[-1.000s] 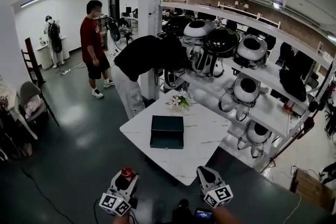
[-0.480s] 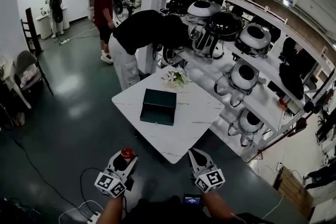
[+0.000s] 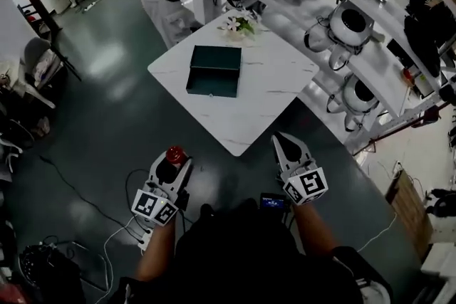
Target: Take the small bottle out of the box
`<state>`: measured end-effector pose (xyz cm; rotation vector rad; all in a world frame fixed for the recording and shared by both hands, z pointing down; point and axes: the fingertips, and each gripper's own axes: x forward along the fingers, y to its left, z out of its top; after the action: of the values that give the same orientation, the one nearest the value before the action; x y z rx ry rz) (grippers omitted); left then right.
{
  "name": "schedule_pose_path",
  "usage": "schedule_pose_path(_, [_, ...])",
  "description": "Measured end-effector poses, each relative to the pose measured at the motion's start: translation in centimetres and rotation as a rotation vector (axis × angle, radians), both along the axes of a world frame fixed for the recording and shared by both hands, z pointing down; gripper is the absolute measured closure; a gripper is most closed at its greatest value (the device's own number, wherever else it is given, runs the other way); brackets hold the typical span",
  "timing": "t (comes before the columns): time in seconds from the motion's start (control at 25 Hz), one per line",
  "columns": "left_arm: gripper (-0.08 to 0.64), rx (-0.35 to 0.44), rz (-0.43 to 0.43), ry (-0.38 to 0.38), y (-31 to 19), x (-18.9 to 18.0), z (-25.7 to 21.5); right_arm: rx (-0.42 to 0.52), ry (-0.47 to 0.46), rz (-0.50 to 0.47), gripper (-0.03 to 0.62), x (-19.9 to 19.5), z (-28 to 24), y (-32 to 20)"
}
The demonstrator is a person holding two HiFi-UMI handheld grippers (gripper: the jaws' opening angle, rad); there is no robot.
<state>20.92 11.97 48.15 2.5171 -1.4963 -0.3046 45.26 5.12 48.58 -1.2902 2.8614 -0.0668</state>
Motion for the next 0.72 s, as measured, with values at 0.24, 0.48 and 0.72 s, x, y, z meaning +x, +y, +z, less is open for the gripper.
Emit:
schedule_pose_path(0.24, [0.33, -0.032, 0.017, -0.039, 0.3, 2.0, 1.5, -0.045, 0.013, 0.005, 0.555, 2.2, 2.1, 0.1])
schedule_pose_path(0.48, [0.33, -0.032, 0.046, -0.023, -0.3, 3.4, 1.7, -0.058, 0.006, -0.046, 0.557, 1.1, 2.7, -0.3])
schedule_pose_path(0.72, [0.33, -0.048, 0.08, -0.022, -0.3, 4.0, 2.2, -0.053, 0.014, -0.064, 0.557, 0.4, 2.9, -0.1])
